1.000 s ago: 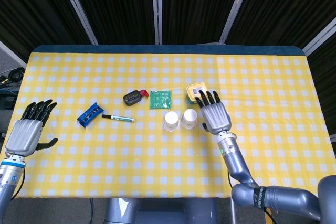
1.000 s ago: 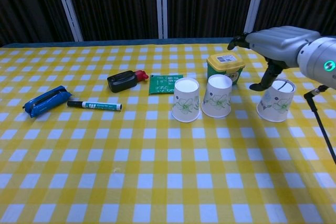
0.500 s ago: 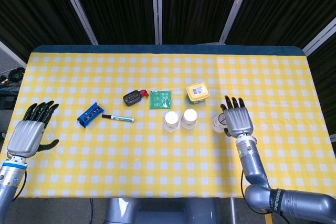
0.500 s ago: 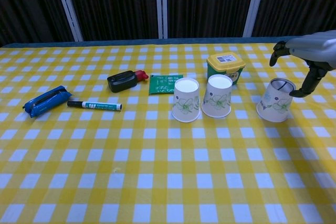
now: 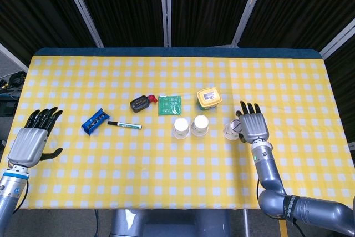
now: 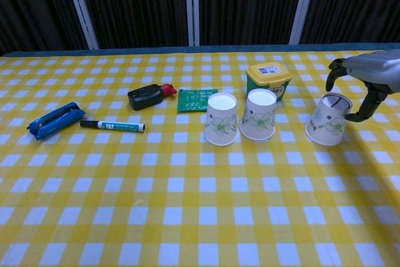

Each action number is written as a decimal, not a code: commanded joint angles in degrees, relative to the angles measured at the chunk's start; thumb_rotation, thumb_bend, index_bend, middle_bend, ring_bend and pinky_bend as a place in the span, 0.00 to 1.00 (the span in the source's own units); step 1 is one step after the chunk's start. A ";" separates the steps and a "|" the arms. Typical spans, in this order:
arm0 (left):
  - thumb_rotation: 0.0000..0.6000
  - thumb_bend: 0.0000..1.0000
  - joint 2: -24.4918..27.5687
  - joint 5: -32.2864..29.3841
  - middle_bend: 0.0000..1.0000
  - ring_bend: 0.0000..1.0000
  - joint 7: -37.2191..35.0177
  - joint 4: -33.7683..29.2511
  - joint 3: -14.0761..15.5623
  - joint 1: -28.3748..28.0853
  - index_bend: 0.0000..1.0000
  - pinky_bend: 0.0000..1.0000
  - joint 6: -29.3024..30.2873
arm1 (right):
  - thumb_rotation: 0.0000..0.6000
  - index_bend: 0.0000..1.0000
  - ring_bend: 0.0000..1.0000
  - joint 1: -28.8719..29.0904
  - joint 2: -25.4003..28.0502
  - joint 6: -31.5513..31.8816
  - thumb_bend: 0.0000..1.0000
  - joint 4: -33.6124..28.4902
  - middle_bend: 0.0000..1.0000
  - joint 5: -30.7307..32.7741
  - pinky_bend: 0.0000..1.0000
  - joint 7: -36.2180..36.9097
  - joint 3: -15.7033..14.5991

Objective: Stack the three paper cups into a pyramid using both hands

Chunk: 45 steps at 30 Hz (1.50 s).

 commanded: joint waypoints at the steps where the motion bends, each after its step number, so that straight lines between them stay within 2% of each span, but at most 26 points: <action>1: 1.00 0.20 0.03 -0.15 0.00 0.00 0.02 0.01 -0.02 -0.06 0.00 0.00 -0.16 | 1.00 0.27 0.00 0.07 -0.10 0.12 0.21 -0.01 0.00 -0.11 0.00 0.05 -0.18; 7: 1.00 0.20 0.08 -0.13 0.00 0.00 0.03 -0.07 0.00 -0.08 0.00 0.00 -0.22 | 1.00 0.29 0.00 0.32 -0.52 -0.01 0.21 0.58 0.00 -0.12 0.00 0.30 -0.45; 12: 1.00 0.20 0.10 -0.30 0.00 0.00 0.08 -0.09 0.01 -0.13 0.00 0.00 -0.41 | 1.00 0.45 0.00 0.21 -1.25 -0.21 0.21 1.92 0.04 -0.76 0.00 1.30 -0.78; 17: 1.00 0.20 0.18 -0.35 0.00 0.00 0.02 -0.14 0.01 -0.18 0.00 0.00 -0.53 | 1.00 0.50 0.00 0.11 -2.00 0.21 0.23 2.74 0.08 -2.80 0.01 2.70 -0.69; 23: 1.00 0.20 0.45 -0.42 0.00 0.00 -0.55 -0.21 -0.13 -0.06 0.00 0.00 -0.30 | 1.00 0.51 0.00 0.97 -1.40 2.18 0.23 0.97 0.09 -7.39 0.02 3.87 1.25; 34: 1.00 0.20 1.42 -0.60 0.00 0.00 -2.95 0.17 -0.23 -0.32 0.00 0.00 -1.42 | 1.00 0.50 0.00 6.39 3.18 6.41 0.23 -12.24 0.10 -9.87 0.02 -1.21 9.06; 38: 1.00 0.20 1.64 -0.11 0.00 0.00 -3.33 0.10 0.01 -0.33 0.00 0.00 -1.58 | 1.00 0.50 0.00 7.40 2.35 5.70 0.23 -14.56 0.10 -9.06 0.02 -1.33 8.71; 45: 1.00 0.20 2.02 0.37 0.00 0.00 -4.03 -0.12 0.07 -0.05 0.00 0.00 -1.05 | 1.00 0.50 0.00 9.44 -2.05 4.56 0.23 -11.75 0.10 -8.11 0.02 -1.70 7.02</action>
